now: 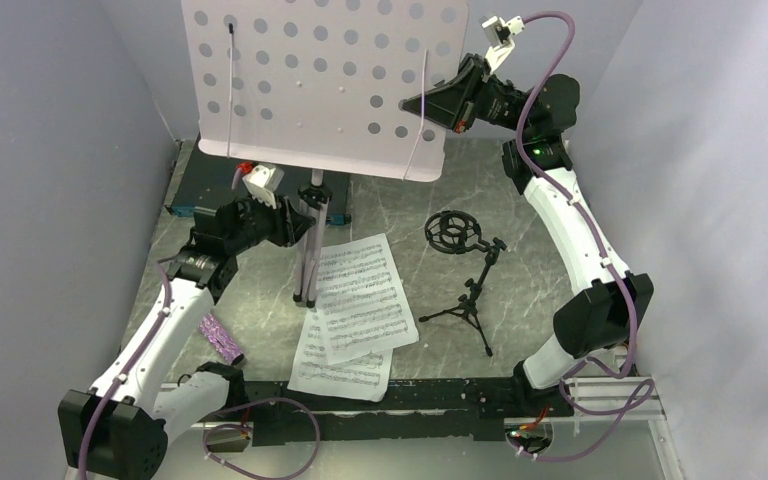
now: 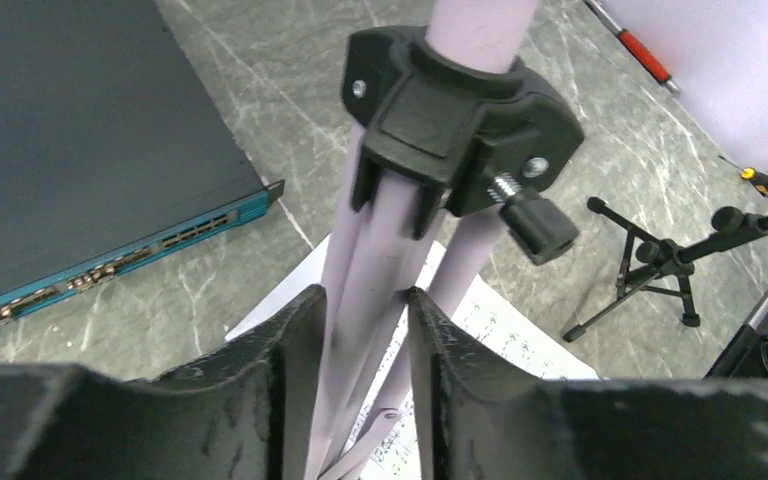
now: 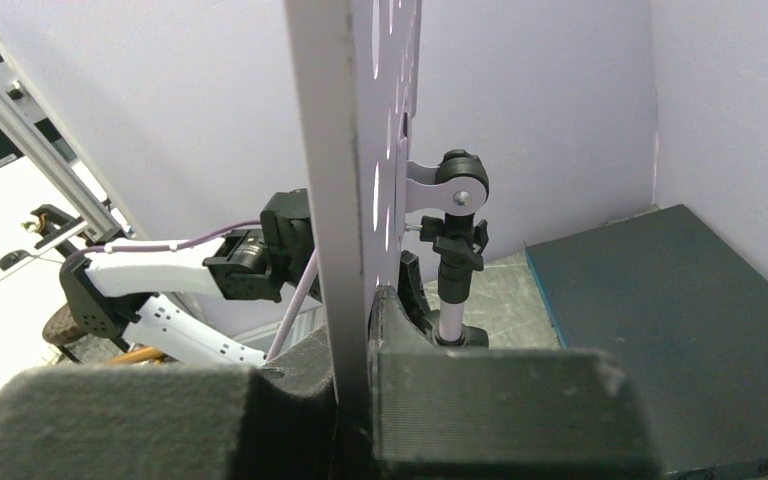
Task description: Set up the instrument practice props
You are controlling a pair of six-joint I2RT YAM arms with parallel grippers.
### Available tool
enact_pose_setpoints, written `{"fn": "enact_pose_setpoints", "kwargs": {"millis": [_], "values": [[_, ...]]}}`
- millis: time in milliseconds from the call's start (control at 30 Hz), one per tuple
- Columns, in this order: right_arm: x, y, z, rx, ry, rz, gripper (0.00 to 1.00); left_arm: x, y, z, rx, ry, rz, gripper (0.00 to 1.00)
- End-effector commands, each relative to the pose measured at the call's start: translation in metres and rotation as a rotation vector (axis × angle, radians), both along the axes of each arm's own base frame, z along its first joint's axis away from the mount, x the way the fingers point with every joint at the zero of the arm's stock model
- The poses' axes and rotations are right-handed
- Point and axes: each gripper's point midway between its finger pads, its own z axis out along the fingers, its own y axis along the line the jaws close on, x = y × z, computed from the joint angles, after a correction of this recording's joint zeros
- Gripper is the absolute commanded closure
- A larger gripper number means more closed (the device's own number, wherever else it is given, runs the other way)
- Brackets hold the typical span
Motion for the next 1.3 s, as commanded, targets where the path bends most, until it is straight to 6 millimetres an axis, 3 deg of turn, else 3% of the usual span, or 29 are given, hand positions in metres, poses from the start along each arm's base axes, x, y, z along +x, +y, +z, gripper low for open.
{"fn": "enact_pose_setpoints", "kwargs": {"millis": [0,300,500,933,1100,1267], "values": [[-0.051,-0.016,0.084,0.143,-0.330,-0.048,1.00,0.006,-0.003,0.012,0.002,-0.057,-0.031,0.65],[-0.053,-0.013,0.085,0.142,-0.327,-0.042,1.00,0.008,0.000,0.013,0.017,-0.050,-0.022,0.97],[-0.059,-0.009,0.089,0.133,-0.341,-0.030,1.00,0.005,0.006,0.032,0.021,-0.073,0.013,0.97],[-0.085,-0.003,0.105,0.139,-0.389,0.017,1.00,-0.015,0.034,0.105,-0.054,-0.280,0.175,0.97],[-0.091,-0.002,0.109,0.136,-0.408,0.021,1.00,-0.011,0.027,0.119,-0.097,-0.322,0.146,0.97],[-0.095,-0.002,0.110,0.121,-0.428,0.020,1.00,0.010,0.011,0.121,-0.168,-0.338,0.096,0.97]]}}
